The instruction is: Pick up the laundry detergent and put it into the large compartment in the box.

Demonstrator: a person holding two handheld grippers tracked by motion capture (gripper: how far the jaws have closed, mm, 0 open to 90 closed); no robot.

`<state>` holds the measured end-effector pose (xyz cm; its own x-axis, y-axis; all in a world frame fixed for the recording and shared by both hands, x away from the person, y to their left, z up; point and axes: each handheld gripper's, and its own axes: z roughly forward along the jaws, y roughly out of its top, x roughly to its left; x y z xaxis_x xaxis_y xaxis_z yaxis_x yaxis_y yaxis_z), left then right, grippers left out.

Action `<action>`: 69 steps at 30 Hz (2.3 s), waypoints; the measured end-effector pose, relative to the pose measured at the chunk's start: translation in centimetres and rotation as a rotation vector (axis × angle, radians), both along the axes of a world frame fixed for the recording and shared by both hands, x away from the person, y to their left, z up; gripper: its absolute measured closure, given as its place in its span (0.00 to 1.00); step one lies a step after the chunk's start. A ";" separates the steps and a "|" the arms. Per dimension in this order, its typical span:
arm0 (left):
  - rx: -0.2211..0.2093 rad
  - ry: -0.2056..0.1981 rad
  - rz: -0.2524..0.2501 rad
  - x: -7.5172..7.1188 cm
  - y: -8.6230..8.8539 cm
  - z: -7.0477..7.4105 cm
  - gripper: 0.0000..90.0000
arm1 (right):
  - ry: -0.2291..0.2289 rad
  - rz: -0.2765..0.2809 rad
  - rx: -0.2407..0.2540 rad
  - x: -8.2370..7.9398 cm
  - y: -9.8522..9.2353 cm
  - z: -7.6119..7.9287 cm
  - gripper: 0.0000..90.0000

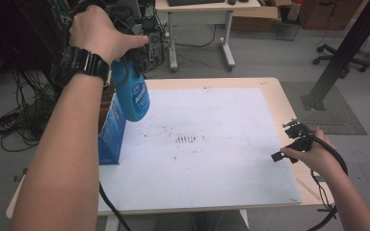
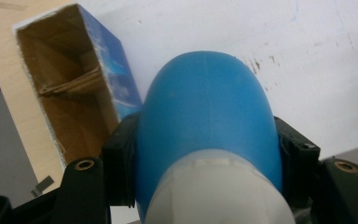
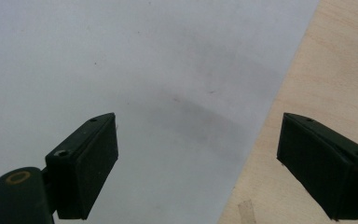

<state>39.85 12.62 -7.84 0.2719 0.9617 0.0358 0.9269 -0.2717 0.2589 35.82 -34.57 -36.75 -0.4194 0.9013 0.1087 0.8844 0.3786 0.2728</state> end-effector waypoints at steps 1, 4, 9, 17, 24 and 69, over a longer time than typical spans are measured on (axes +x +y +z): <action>0.008 -0.001 0.006 0.0 0.2 0.0 0.42 | 0.000 0.001 -0.001 0.0 0.0 0.0 0.13; 0.019 -0.009 0.023 0.0 0.8 0.0 0.42 | 0.001 0.004 -0.001 0.1 0.0 -0.1 0.13; 0.007 -0.011 0.049 0.0 2.0 -0.1 0.42 | 0.005 0.002 -0.001 0.1 0.0 -0.3 0.13; 0.017 -0.015 0.091 0.0 3.6 -0.4 0.42 | 0.006 0.002 -0.001 0.2 0.0 -0.4 0.13; 0.017 -0.024 0.119 -0.1 4.8 -0.4 0.42 | 0.010 0.004 -0.003 0.2 0.1 -0.5 0.13; 0.031 -0.069 0.283 -0.3 10.7 -1.5 0.42 | 0.019 -0.007 0.004 0.1 0.2 -1.2 0.13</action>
<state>39.51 23.31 -9.37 -0.0114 0.9971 0.0752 0.9474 -0.0133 0.3199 35.96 -34.38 -37.91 -0.4111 0.9037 0.1198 0.8920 0.3717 0.2572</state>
